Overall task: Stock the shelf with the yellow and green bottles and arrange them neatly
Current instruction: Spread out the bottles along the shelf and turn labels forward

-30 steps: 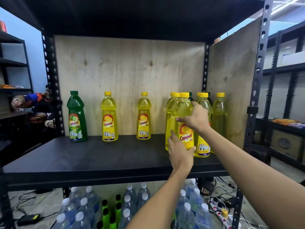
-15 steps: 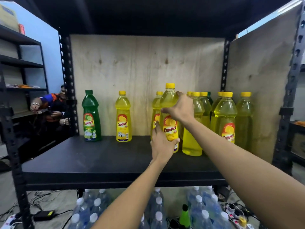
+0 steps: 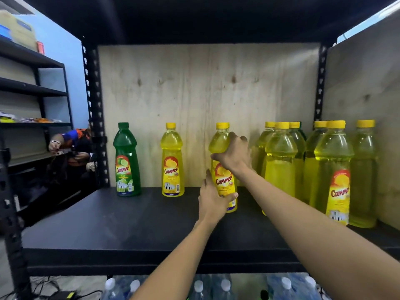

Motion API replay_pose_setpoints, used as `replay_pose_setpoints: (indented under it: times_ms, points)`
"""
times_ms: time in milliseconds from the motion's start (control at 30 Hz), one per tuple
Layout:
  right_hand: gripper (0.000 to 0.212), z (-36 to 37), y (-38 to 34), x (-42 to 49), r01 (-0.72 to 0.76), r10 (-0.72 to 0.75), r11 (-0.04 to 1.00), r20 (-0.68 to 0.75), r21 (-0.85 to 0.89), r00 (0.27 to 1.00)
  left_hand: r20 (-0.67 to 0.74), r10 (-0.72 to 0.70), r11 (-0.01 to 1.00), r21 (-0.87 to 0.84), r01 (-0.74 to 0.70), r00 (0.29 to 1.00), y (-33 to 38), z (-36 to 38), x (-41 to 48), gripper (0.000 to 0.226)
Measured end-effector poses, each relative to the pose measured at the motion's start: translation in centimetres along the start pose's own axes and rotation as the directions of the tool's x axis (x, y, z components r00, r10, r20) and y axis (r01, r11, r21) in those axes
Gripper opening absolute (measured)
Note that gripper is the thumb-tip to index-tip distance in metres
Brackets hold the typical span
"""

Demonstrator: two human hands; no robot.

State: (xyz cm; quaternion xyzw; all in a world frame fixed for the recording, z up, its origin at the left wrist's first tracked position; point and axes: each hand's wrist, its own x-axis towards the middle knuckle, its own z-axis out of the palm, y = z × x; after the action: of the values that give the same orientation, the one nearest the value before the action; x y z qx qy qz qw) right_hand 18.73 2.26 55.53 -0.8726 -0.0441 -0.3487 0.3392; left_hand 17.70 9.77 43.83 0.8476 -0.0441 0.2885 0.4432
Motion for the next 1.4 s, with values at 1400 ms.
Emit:
replay_pose_setpoints:
  times_ms: [1400]
  points:
    - [0.09,-21.1,14.5,-0.5,-0.168,0.163,0.982,-0.052,-0.091,0.985,0.054,-0.23,0.966,-0.111,0.235,0.972,18.4,17.6,-12.2,0.102]
